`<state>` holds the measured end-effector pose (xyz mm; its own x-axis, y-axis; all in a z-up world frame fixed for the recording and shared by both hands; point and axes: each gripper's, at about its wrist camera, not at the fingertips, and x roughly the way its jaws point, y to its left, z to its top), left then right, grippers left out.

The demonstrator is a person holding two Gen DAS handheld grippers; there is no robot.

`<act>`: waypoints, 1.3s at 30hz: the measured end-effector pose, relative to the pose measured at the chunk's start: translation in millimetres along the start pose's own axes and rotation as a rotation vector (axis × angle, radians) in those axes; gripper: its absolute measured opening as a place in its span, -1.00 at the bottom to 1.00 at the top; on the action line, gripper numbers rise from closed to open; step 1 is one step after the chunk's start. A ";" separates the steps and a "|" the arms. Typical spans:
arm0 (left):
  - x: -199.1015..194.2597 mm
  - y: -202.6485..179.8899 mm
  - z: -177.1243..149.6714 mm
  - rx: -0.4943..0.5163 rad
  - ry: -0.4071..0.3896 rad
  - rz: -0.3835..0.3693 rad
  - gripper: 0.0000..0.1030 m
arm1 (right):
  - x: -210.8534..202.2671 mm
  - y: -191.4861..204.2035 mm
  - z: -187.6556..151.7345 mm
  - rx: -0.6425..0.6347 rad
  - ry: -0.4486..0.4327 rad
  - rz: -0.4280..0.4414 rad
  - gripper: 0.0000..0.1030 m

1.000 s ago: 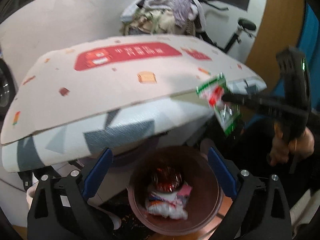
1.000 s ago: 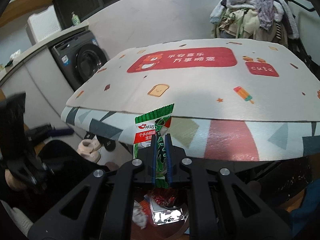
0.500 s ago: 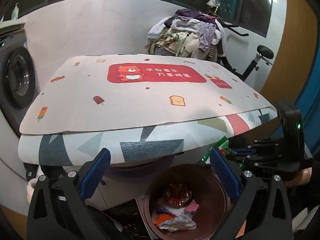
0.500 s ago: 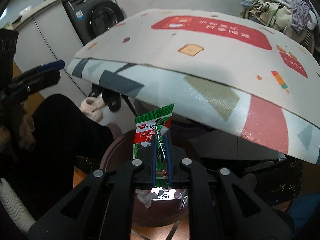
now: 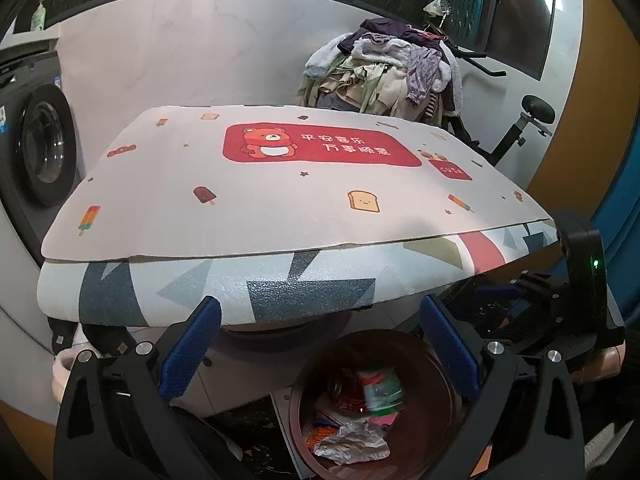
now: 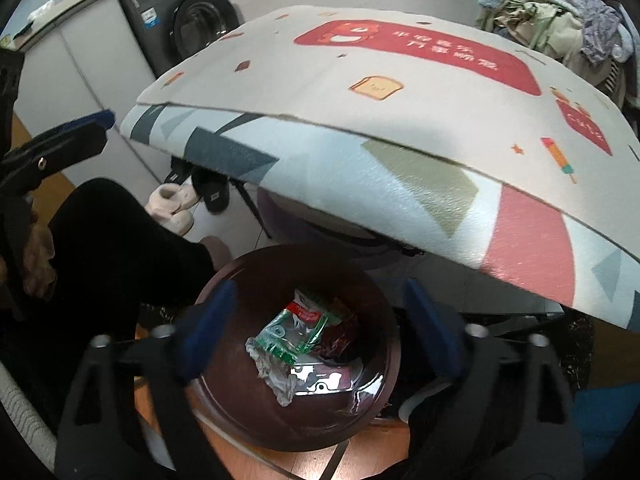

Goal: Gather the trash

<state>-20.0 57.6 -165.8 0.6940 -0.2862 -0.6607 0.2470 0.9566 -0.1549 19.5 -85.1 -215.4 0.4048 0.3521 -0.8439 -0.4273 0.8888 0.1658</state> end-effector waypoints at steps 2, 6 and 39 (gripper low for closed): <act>-0.6 -0.6 0.9 0.005 -0.005 0.007 0.88 | -2.8 -3.8 1.5 0.019 -0.015 -0.012 0.86; -2.8 -3.2 6.2 0.018 -0.018 0.031 0.88 | -10.5 -9.8 6.2 0.051 -0.048 -0.059 0.88; -107.9 -53.7 129.0 0.111 -0.286 0.229 0.89 | -217.0 -12.2 83.2 0.137 -0.510 -0.291 0.89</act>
<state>-20.8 30.0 8.5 0.8964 -0.0848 -0.4352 0.1244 0.9902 0.0634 4.1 -147.9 8.2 0.8405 0.1551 -0.5191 -0.1469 0.9875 0.0573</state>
